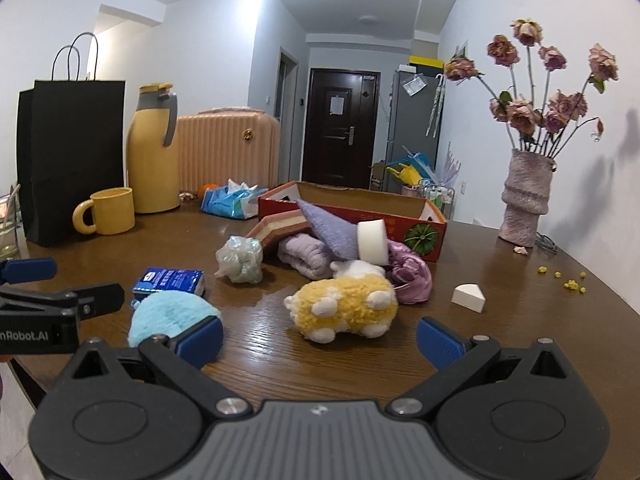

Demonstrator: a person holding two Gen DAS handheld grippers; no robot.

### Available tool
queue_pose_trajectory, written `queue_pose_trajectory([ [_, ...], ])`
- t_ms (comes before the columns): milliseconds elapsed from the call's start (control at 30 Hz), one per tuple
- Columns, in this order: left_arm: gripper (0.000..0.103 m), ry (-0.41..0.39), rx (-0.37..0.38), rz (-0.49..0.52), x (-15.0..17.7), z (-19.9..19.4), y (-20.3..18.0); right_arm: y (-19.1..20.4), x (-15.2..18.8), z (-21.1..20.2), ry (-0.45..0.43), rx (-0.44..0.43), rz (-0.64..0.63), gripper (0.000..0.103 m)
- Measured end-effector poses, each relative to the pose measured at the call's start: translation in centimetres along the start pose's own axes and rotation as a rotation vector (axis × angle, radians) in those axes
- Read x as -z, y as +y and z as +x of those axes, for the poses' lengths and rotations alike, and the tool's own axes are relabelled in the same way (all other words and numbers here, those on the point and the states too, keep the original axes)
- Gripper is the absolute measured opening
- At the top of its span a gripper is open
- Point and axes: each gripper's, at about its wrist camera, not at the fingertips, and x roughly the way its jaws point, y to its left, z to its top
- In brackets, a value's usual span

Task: Organize soft objects
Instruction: 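Move the right tool to the light-blue fluffy pouf and close on it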

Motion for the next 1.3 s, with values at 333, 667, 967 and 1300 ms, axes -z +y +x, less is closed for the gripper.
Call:
queue_pose_trajectory([
  [333, 0.103, 0.020, -0.051, -0.039, 0.6, 1.6, 3.5, 2.8, -0.9, 3.4, 0.049, -0.044, -0.027, 0.103],
  [667, 0.103, 0.043, -0.082, -0.039, 1.2, 3.0, 6.6, 6.0, -1.4, 6.8, 0.114, -0.103, -0.044, 0.103],
  [967, 0.103, 0.059, -0.088, -0.032, 1.6, 3.5, 8.9, 8.4, -1.8, 9.3, 0.169, -0.154, -0.021, 0.103],
  [1300, 0.103, 0.080, -0.076, -0.032, 1.9, 4.1, 10.3, 9.8, -1.3, 11.6, 0.211, -0.178, -0.015, 0.103],
])
